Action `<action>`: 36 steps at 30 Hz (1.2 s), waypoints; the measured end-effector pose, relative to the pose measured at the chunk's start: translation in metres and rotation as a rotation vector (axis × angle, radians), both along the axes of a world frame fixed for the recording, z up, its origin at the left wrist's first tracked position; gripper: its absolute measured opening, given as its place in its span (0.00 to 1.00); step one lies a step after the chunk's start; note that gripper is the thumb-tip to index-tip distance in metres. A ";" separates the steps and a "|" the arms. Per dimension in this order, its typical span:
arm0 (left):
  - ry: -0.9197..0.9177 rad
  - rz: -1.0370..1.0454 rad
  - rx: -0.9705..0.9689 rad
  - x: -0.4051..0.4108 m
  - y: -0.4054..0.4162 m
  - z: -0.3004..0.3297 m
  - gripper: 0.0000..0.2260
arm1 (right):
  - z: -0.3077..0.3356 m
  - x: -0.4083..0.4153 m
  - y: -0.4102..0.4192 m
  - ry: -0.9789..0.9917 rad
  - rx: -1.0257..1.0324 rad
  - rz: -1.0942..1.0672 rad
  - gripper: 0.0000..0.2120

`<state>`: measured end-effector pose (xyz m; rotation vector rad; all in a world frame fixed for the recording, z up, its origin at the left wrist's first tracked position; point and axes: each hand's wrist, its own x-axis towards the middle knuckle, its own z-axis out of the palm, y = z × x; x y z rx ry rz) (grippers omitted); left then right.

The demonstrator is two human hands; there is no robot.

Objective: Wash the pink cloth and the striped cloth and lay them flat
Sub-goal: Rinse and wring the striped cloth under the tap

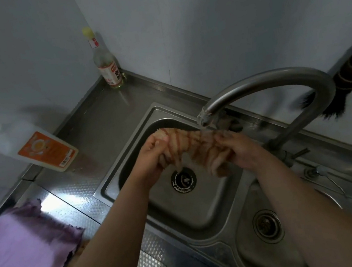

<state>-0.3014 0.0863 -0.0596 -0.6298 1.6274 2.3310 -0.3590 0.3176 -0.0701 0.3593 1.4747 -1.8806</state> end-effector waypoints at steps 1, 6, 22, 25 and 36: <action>-0.007 0.027 0.027 0.001 0.003 0.002 0.23 | -0.001 0.001 -0.002 -0.030 -0.098 -0.071 0.17; -0.067 0.129 0.003 -0.010 0.047 0.012 0.16 | 0.030 0.035 -0.055 0.401 0.335 0.033 0.12; -0.282 0.172 -0.235 -0.039 0.082 0.030 0.26 | 0.041 0.021 -0.085 0.520 0.560 -0.083 0.20; -0.302 0.118 -0.118 -0.035 0.083 0.030 0.24 | 0.035 0.018 -0.082 0.531 0.629 -0.042 0.19; -0.046 -0.247 0.001 -0.027 0.032 0.022 0.18 | 0.028 0.006 -0.047 0.314 0.189 0.292 0.21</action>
